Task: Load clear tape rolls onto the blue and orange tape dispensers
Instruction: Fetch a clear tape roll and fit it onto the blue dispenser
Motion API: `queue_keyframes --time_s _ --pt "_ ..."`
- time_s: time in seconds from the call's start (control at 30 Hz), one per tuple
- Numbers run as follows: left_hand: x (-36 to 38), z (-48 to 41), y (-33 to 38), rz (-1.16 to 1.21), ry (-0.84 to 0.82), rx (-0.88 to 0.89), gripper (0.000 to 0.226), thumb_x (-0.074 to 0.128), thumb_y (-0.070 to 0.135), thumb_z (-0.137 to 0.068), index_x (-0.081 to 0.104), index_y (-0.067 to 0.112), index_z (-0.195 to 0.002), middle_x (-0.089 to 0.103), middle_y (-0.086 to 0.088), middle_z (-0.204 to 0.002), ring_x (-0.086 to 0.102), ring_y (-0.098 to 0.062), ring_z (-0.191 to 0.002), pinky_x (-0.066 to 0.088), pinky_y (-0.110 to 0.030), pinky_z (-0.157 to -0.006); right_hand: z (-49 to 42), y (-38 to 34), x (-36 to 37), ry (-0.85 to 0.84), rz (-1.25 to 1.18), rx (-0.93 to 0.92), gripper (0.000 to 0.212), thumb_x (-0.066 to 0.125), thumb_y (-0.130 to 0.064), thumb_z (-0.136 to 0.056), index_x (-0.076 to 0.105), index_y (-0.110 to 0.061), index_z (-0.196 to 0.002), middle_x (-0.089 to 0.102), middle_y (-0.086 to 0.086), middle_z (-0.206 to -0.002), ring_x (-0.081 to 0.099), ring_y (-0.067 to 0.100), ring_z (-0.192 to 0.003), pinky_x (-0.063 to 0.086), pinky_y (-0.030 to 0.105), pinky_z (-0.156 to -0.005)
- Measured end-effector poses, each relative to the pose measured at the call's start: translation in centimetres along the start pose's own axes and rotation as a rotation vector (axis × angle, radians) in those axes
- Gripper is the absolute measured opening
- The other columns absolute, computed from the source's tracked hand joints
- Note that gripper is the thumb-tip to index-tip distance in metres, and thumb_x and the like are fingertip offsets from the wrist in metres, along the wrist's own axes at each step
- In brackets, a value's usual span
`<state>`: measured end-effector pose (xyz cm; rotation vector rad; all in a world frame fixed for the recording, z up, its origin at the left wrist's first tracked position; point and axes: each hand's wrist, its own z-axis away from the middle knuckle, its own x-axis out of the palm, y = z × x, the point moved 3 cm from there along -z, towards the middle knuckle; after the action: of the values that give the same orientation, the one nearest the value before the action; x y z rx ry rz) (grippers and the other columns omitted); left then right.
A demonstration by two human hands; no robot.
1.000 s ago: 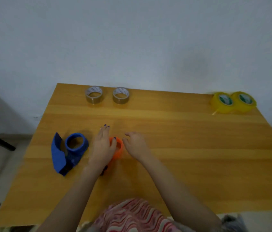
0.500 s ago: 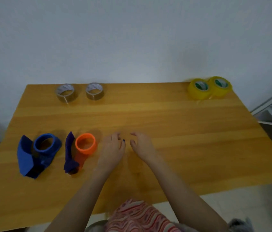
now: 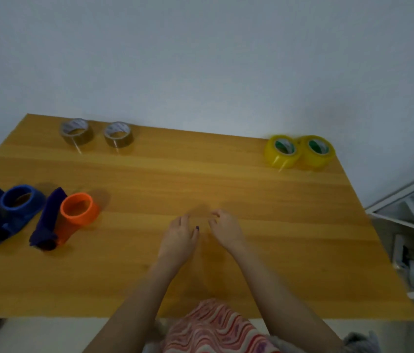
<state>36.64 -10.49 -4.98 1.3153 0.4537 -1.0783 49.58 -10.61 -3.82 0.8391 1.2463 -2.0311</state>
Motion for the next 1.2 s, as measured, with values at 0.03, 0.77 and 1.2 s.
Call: queue_keyframes --time_s 0.03,0.77,1.2 --pt "0.3 -0.1 0.7 -0.032 -0.017 0.009 0.051 0.039 0.03 -0.098 0.028 0.006 -0.142 0.037 -0.01 -0.144 0.036 -0.023 -0.134 0.038 -0.032 -0.105 -0.1 0.7 -0.5 0.005 -0.003 0.006 0.04 0.041 -0.022 -0.099 0.047 -0.005 -0.135 0.055 0.012 -0.133 0.052 0.025 -0.122 0.04 0.032 -0.099" --pt "9.6 -3.5 14.3 0.011 0.07 -0.069 0.05 0.038 0.027 -0.098 0.03 -0.001 -0.139 0.035 -0.015 -0.145 0.031 -0.027 -0.136 0.027 -0.033 -0.111 -1.2 14.0 -9.3 -0.008 -0.034 -0.063 0.039 0.035 -0.027 -0.101 0.052 -0.006 -0.129 0.056 0.011 -0.13 0.051 0.025 -0.12 0.042 0.034 -0.1" --pt "11.6 -5.3 18.5 0.036 0.059 -0.04 0.051 0.04 0.029 -0.098 0.031 0.001 -0.139 0.031 -0.014 -0.148 0.023 -0.025 -0.141 0.023 -0.034 -0.113 -2.9 18.4 -13.3 0.024 -0.086 -0.052 0.044 0.028 -0.03 -0.103 0.057 0.0 -0.116 0.06 0.015 -0.114 0.055 0.031 -0.109 0.04 0.033 -0.087"
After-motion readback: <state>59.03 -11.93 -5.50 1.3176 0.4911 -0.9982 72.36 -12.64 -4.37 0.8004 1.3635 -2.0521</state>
